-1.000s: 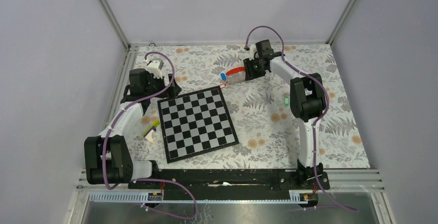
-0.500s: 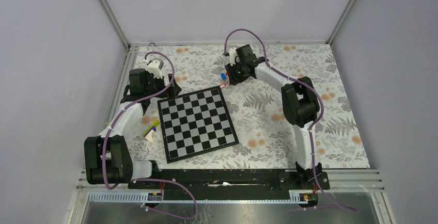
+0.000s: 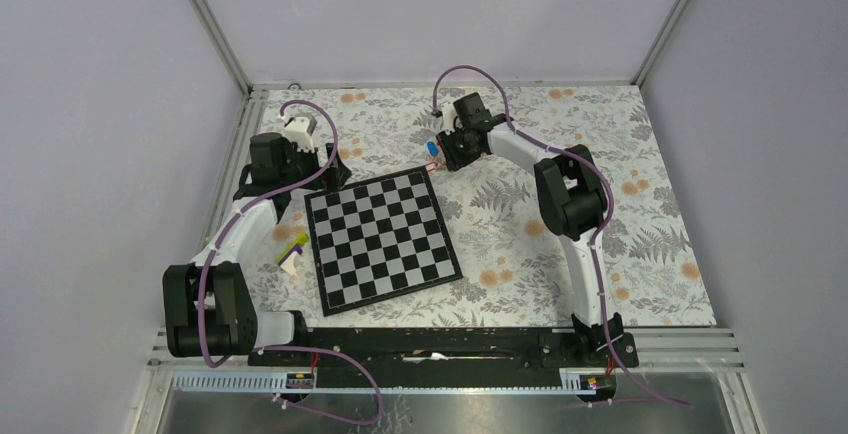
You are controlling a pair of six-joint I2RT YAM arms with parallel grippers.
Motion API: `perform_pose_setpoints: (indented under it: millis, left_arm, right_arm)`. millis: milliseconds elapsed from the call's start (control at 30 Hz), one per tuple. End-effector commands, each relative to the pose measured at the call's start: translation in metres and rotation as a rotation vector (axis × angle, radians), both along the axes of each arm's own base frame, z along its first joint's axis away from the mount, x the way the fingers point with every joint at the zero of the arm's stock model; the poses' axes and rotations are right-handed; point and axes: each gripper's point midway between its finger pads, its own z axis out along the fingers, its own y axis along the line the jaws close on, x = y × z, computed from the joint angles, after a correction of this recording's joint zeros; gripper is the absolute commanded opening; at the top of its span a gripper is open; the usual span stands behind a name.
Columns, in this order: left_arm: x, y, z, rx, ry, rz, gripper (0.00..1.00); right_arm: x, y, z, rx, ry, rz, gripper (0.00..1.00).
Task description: Put the keys on the keyring
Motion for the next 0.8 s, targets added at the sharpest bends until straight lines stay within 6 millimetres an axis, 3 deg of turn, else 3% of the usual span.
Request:
perform_pose_setpoints:
  millis: [0,333,767]
  left_arm:
    - [0.013,-0.001,0.019,-0.003,-0.066,-0.021,0.99]
    - [0.013,-0.001,0.018,0.000,-0.066,-0.020,0.99]
    - [0.013,-0.001,0.018,-0.002,-0.067,-0.023,0.99]
  right_arm:
    - [0.018,0.003,0.015,-0.007,-0.059,-0.003,0.40]
    - [0.028,0.008,0.011,-0.006,-0.060,-0.003,0.39]
    - [0.024,0.006,0.009,-0.011,-0.046,-0.001,0.29]
